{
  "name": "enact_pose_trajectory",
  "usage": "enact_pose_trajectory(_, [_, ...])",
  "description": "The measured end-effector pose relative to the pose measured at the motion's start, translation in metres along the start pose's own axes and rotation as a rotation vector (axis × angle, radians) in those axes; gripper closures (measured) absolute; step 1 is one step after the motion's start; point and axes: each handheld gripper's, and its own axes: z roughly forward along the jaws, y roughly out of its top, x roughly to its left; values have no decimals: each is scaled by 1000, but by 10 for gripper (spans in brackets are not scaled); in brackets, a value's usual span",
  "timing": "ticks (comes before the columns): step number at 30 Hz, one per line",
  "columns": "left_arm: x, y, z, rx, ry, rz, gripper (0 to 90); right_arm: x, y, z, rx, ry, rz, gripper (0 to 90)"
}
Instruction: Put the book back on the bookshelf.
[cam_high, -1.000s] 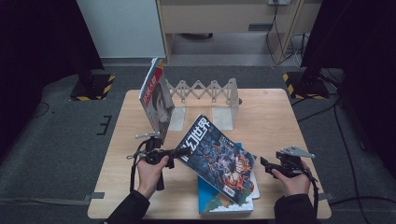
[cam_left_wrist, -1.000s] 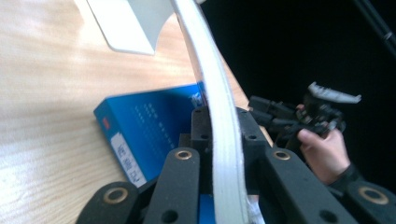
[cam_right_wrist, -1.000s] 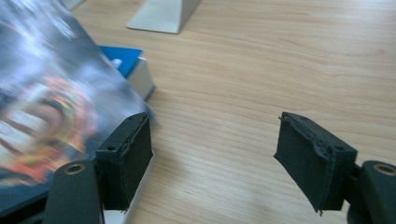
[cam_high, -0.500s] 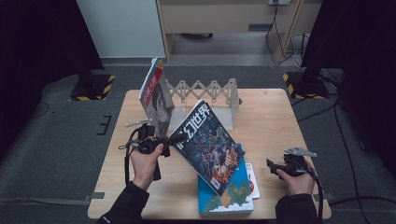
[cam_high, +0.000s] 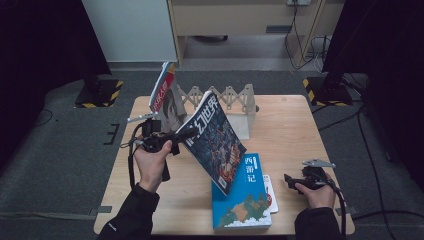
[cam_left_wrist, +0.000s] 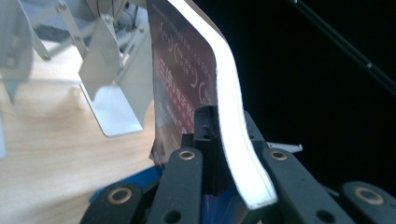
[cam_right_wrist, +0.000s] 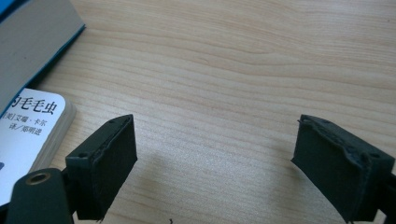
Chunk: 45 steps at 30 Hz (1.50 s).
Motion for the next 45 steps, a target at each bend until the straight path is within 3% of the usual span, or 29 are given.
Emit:
enact_pose_trajectory(7, [-1, 21, -21, -54, 64, 37, 819, -1, -2, 3, 23, -3, -1, 121])
enact_pose_trajectory(14, [7, 38, -43, -100, 143, 65, 820, 0, -4, 6, 16, -6, -29, 81])
enact_pose_trajectory(18, [11, 50, -54, -115, 226, 93, 820, 3, -6, 8, 19, -13, -55, 36])
enact_pose_trajectory(19, [11, 50, -54, -115, 226, 93, 820, 3, -6, 8, 19, -13, -55, 36])
enact_pose_trajectory(24, [11, 60, -58, -123, 308, 143, 820, 2, -7, 9, 3, -19, -57, 25])
enact_pose_trajectory(34, [13, 77, -48, -137, 426, 210, 820, 2, -8, 10, -8, -18, -55, 10])
enact_pose_trajectory(45, [23, 89, -9, -156, 536, 260, 820, 2, -8, 10, -6, -17, -57, 9])
